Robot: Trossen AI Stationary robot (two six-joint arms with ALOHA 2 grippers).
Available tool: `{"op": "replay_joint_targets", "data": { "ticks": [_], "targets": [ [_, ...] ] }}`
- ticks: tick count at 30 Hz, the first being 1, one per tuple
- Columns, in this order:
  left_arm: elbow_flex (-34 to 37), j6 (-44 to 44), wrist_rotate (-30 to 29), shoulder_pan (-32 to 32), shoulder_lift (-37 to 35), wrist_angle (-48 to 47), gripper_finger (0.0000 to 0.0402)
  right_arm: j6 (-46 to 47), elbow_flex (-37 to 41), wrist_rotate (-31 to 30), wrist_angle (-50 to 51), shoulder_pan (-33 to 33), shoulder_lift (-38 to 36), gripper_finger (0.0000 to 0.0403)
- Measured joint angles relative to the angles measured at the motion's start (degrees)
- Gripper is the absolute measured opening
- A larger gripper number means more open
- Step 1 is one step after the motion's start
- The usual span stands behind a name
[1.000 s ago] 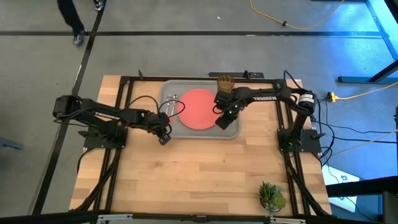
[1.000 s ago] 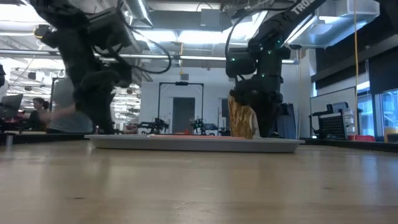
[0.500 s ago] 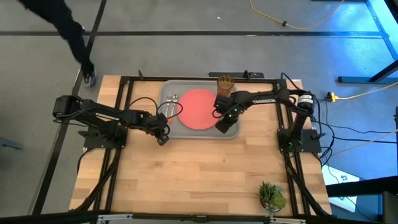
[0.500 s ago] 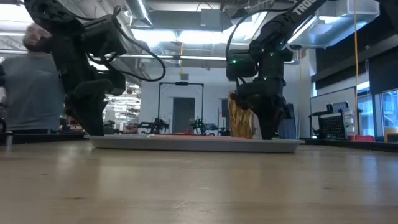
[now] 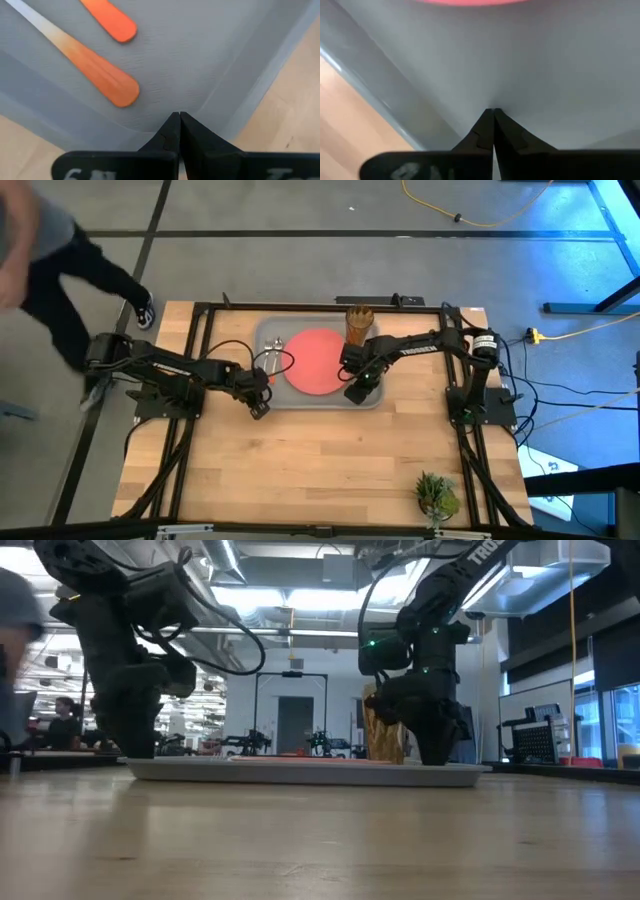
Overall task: Pick and place plate/cup/fork/spoon on tray
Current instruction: Adjust the gray tray
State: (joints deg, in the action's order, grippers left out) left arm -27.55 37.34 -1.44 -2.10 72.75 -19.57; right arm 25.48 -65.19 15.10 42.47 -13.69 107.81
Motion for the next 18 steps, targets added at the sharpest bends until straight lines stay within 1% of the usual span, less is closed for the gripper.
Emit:
{"op": "replay_joint_targets", "data": {
  "ticks": [10, 18],
  "targets": [
    [0.0, 5.8, 0.9, 6.8, 0.0, 0.0, 0.0000, 3.3, 0.0, 1.0, 0.2, 5.3, 0.0, 0.0005],
    [0.0, 9.0, 0.5, 12.2, 0.0, 0.1, 0.0000, 8.2, 0.0, 1.3, 0.2, 10.1, 0.0, 0.0005]
  ]
}}
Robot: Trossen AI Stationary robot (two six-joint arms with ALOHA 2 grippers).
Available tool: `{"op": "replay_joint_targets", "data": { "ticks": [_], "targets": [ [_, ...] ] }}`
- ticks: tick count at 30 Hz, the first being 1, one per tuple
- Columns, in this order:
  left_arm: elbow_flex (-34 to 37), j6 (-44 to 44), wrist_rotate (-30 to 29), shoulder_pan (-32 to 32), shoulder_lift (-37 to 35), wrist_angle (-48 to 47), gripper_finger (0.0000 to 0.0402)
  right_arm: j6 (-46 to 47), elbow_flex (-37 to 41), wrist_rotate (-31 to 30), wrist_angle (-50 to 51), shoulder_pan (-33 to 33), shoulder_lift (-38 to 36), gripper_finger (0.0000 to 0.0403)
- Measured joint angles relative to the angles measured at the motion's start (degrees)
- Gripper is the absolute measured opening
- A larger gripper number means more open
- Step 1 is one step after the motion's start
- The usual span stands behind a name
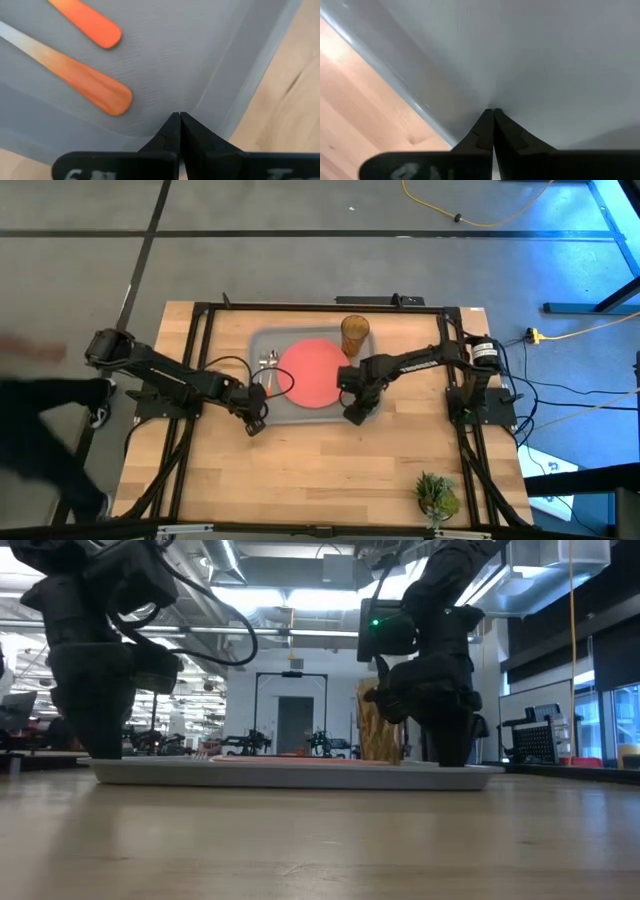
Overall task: Pick and place plate/cup/fork/spoon on tray
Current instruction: Adjust the gray tray
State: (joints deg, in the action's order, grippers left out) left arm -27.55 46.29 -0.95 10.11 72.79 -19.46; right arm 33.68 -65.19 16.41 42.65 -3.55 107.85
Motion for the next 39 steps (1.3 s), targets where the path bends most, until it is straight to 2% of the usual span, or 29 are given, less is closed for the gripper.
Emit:
{"op": "replay_joint_targets", "data": {
  "ticks": [10, 15, 18, 39],
  "targets": [
    [0.0, 0.3, -0.9, 3.0, 0.0, 0.0, 0.0000, 6.0, 0.5, 0.0, -0.9, 5.1, 0.0, 0.0005],
    [0.0, 0.8, -1.0, 4.1, 0.0, 0.0, 0.0000, 11.0, 5.6, 6.9, -8.7, 6.9, -0.4, 0.0005],
    [0.0, 1.7, -1.0, 5.0, 0.0, 0.0, 0.0000, 12.2, 7.5, 8.0, -11.6, 8.3, -0.5, 0.0005],
    [0.0, 12.0, -4.5, 11.1, 0.0, 0.4, 0.0000, 9.7, 6.6, 6.2, -11.0, 7.9, -0.2, 0.0005]
  ]
}}
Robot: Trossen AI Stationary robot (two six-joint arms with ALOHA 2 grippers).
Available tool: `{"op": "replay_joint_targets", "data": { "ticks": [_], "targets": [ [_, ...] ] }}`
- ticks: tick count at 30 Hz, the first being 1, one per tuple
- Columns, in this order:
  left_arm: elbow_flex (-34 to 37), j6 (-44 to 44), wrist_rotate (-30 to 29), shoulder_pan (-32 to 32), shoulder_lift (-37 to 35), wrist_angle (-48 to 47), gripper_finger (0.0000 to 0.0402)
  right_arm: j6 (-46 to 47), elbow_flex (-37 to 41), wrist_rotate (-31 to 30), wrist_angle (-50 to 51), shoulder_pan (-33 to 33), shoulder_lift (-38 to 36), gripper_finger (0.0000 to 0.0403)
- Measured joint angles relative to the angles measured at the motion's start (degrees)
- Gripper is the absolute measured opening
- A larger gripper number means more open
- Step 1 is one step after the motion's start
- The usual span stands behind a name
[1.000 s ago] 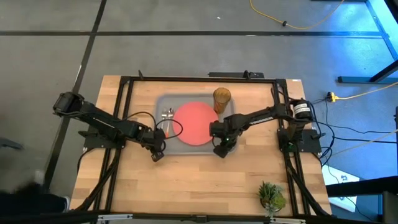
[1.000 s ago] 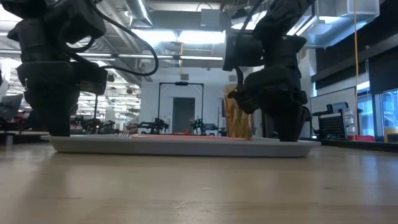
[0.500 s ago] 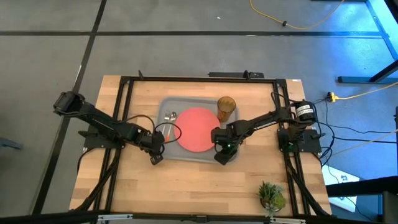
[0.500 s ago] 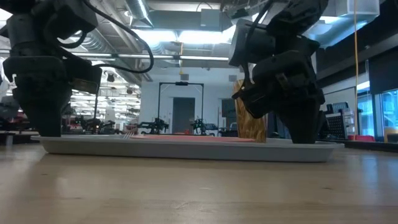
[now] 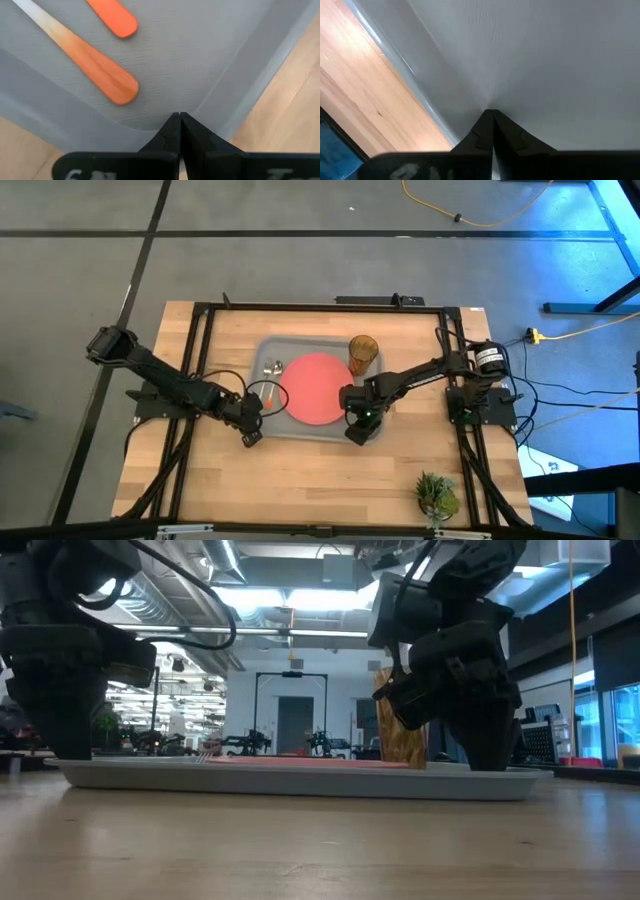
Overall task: Pick and place plate/cup/fork/spoon on tray
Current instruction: Adjust the gray tray
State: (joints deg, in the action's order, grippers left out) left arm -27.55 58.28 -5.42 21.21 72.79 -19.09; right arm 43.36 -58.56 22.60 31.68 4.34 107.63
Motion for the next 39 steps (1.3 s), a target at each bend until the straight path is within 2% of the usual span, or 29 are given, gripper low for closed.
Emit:
{"op": "replay_joint_targets", "data": {
  "ticks": [7, 15, 24, 27, 33, 39],
  "targets": [
    [0.0, 1.3, 0.4, 0.0, 0.4, 2.1, 0.0000, -0.3, 0.0, 0.0, 0.0, -0.3, 0.0, 0.0005],
    [-0.5, 1.9, 2.0, 0.6, 5.8, 7.2, 0.0000, -0.4, 0.1, 0.2, 0.8, -0.4, 0.0, 0.0005],
    [-1.3, 1.4, 3.2, 0.8, 6.2, 7.3, 0.0000, -0.4, 0.1, -0.2, 1.1, -0.4, -0.2, 0.0005],
    [-1.9, 1.3, 3.2, 0.8, 6.2, 6.7, 0.0000, -0.2, 0.1, -1.6, 1.1, -0.4, -1.5, 0.0005],
    [-5.0, -1.9, 2.1, 0.9, 6.4, 1.5, 0.0000, 0.4, 0.4, -10.9, 3.3, -0.7, -5.2, 0.0005],
    [-5.9, -3.3, 1.2, 0.9, 6.4, 1.6, 0.0000, 1.2, 0.3, -10.3, 3.9, -0.5, -7.0, 0.0005]
  ]
}}
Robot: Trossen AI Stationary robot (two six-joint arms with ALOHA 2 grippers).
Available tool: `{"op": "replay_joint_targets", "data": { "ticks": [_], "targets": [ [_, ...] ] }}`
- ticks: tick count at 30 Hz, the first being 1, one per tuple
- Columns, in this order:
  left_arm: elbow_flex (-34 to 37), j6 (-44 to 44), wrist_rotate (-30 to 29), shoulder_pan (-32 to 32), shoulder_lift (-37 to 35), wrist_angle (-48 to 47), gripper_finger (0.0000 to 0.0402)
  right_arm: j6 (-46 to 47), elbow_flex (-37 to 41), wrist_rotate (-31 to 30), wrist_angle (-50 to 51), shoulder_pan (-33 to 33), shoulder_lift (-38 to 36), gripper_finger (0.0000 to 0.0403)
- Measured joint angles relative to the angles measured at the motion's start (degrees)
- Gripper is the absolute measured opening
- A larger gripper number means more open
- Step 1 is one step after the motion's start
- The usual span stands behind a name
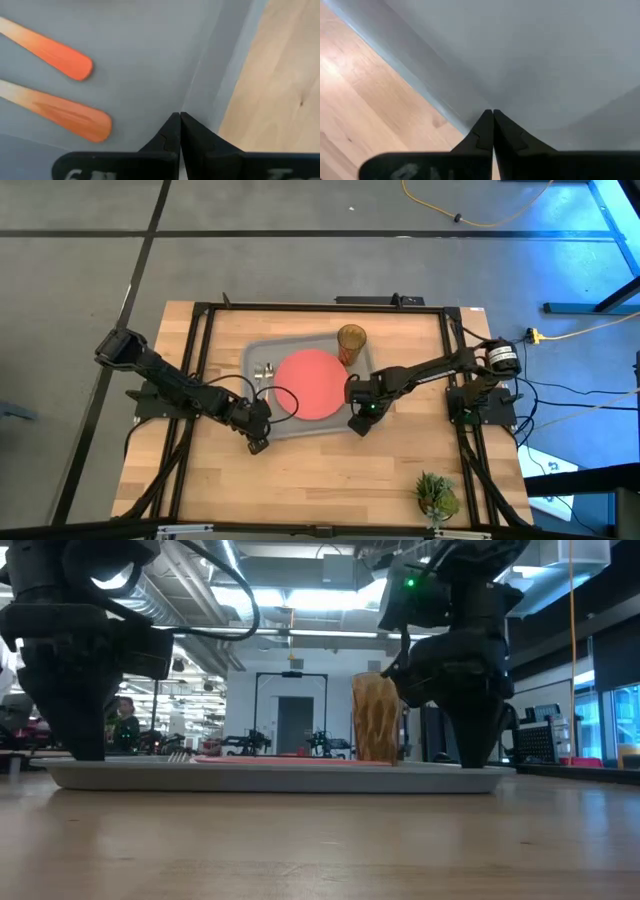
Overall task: Pick and place plate/cup/fork/spoon on tray
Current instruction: Adjust the gray tray
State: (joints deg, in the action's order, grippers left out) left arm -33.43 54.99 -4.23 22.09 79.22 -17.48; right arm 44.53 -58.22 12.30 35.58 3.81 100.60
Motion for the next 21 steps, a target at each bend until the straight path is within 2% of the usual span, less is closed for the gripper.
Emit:
{"op": "replay_joint_targets", "data": {
  "ticks": [7, 13, 21],
  "targets": [
    [0.0, -0.1, 0.0, 0.0, 0.0, -0.2, 0.0000, -1.1, 1.3, 1.9, -2.1, 0.0, 1.1, 0.0005],
    [-0.1, 0.2, -0.8, -0.3, -0.1, -0.5, 0.0000, 0.3, 3.3, 6.0, -3.6, 0.2, 1.0, 0.0005],
    [-0.1, 0.1, -1.7, -0.9, -0.1, -0.5, 0.0000, 0.6, 3.3, 7.2, -4.4, 1.4, 1.0, 0.0005]
  ]
}}
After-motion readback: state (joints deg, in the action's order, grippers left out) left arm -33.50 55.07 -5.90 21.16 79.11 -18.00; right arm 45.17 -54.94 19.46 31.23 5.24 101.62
